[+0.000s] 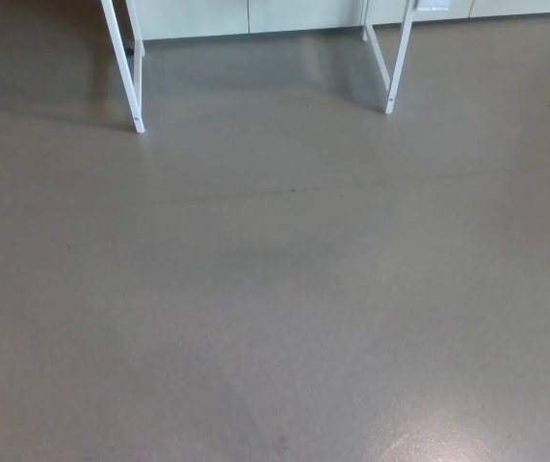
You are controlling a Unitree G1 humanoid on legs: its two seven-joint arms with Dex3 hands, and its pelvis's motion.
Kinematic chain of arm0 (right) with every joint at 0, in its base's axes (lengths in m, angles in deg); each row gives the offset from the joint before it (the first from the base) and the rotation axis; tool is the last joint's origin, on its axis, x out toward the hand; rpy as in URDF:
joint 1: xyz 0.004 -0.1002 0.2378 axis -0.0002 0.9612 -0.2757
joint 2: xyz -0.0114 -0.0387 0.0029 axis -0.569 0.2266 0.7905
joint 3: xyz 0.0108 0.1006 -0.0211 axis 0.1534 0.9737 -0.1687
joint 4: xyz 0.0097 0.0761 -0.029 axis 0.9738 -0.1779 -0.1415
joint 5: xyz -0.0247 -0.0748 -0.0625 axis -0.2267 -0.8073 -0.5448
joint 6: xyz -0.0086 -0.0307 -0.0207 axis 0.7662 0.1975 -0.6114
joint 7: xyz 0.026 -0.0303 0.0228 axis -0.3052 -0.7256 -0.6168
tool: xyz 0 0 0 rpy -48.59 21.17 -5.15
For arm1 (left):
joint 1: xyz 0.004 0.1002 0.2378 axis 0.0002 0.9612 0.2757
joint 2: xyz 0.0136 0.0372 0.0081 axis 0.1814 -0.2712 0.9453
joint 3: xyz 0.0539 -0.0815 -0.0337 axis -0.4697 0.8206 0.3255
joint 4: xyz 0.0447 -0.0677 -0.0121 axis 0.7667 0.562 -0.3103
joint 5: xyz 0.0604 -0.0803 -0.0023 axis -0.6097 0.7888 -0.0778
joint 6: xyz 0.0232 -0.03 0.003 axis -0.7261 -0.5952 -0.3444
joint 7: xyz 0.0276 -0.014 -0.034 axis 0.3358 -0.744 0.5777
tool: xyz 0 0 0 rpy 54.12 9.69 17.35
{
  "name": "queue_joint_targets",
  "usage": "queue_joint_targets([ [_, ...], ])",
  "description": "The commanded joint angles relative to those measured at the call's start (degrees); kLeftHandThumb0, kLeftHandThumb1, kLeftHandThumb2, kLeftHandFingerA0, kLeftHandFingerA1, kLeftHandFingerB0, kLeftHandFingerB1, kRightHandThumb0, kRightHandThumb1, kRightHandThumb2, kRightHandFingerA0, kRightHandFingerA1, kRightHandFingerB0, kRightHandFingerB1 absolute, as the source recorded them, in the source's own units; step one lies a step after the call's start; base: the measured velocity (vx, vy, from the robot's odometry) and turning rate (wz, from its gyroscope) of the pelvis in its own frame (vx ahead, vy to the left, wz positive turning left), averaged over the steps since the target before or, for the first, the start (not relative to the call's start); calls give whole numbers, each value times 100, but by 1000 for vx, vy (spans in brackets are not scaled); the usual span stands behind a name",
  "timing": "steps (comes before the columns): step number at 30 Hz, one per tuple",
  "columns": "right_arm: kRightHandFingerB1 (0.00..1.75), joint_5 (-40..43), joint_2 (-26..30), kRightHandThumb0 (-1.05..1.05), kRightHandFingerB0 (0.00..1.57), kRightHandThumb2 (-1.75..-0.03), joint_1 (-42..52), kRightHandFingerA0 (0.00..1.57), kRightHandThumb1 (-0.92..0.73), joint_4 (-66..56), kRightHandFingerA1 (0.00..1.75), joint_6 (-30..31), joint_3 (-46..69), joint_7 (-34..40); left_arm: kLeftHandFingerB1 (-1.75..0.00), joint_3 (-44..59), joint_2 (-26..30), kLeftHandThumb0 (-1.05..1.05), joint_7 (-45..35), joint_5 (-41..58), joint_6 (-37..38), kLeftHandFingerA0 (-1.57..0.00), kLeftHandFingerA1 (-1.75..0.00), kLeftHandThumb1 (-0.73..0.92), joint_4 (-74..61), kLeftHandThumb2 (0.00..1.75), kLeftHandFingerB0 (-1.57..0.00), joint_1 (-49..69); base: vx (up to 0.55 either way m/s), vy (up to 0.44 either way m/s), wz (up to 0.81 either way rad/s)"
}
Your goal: The robot walks towards a desk on which a file tray is kept in the middle and a stapler is kept to its right. The robot lifts the stapler using its right hand and places it on the file tray.
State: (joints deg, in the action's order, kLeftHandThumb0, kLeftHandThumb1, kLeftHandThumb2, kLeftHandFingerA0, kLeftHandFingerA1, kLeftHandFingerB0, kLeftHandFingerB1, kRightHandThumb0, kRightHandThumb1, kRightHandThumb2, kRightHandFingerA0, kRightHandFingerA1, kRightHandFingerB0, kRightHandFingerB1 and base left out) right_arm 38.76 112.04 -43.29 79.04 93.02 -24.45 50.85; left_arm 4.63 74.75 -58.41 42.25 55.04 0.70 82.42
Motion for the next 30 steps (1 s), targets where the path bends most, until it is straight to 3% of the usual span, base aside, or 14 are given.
queue_joint_targets([
  [1, 26, 156, 101, -49, 3, -61, -4, 13, -71, 153, 34, 117, -50, -252, -57, 81, 139, -33, -163, 166, 364, -13, -62, 68, 115, 122, -6, -11, 0, 0, 0],
  [6, 16, 314, 61, -47, 7, -66, 216, 5, -67, -392, 29, 368, -30, -297, -59, 26, 170, -33, -114, 124, 352, -15, -63, 68, 193, 122, -8, -55, 0, 0, 0],
  [7, 16, 492, 55, -51, 4, -80, 203, 3, -60, -453, 27, 581, 52, -438, -57, 27, 179, -56, -158, 138, 369, -11, -73, 84, 221, 76, -4, -65, 0, 0, 0],
  [9, 16, 495, 45, -51, 4, -80, 231, 3, -60, -533, 27, 643, 63, -438, -57, 21, 182, -56, -159, 143, 380, -11, -73, 84, 239, 76, -4, -71, 0, 0, 0],
  [11, 12, 252, 143, -53, 1, -82, 418, 4, -59, -707, 42, 446, -113, -451, -58, -2, 179, -33, -159, 129, 406, -13, -62, 68, 219, 122, -7, -31, 0, 0, 0],
  [15, 21, 174, 225, -57, 1, -60, 412, 11, -71, -571, 37, 306, -228, -441, -57, -15, 176, -33, -221, 141, 490, -12, -61, 68, 191, 122, -6, 35, 0, 0, 0],
  [19, 13, 197, 234, -73, 0, -89, 467, 1, -53, -773, 36, 361, -312, -519, -57, 22, 203, -62, -326, 197, 495, -14, -67, 70, 258, 103, -5, -4, 0, 0, 0],
  [20, 12, 200, 178, -77, 0, -93, 527, 1, -58, -895, 41, 364, -295, -425, -58, -4, 207, -34, -306, 171, 492, -13, -62, 65, 268, 120, -7, -27, 0, 0, 0],
  [21, 12, 204, 134, -81, 0, -97, 538, 2, -62, -878, 41, 292, -274, -375, -57, 7, 200, -59, -289, 189, 459, -12, -72, 83, 246, 75, -6, -41, 0, 0, 0],
  [22, 13, 118, 145, -70, 0, -67, 512, 17, -82, -775, 37, 189, -322, -307, -57, 21, 195, -59, -296, 209, 443, -11, -71, 83, 231, 75, -4, -40, 0, 0, 0],
  [25, 19, 77, 124, -74, 0, -99, 474, 13, -66, -693, 49, 158, -340, -190, -57, 41, 188, -62, -283, 238, 419, -15, -68, 71, 241, 100, -6, -57, 0, 0, 0],
  [27, 14, 7, 170, -72, 1, -67, 487, 18, -82, -842, 38, 313, -387, -144, -56, 33, 188, -64, -265, 235, 408, -13, -66, 70, 249, 102, -5, -88, 0, 0, 0],
  [28, 15, -91, 203, -73, 1, -66, 560, 17, -81, -926, 38, 217, -437, -105, -56, -27, 198, -61, -238, 171, 426, -14, -73, 84, 239, 73, -4, -79, 0, 0, 0],
  [30, 14, -107, 221, -80, 0, -100, 564, 3, -65, -889, 47, 122, -464, -128, -55, 11, 191, -65, -281, 230, 427, -12, -66, 66, 234, 104, -2, -77, 0, 0, 0],
])
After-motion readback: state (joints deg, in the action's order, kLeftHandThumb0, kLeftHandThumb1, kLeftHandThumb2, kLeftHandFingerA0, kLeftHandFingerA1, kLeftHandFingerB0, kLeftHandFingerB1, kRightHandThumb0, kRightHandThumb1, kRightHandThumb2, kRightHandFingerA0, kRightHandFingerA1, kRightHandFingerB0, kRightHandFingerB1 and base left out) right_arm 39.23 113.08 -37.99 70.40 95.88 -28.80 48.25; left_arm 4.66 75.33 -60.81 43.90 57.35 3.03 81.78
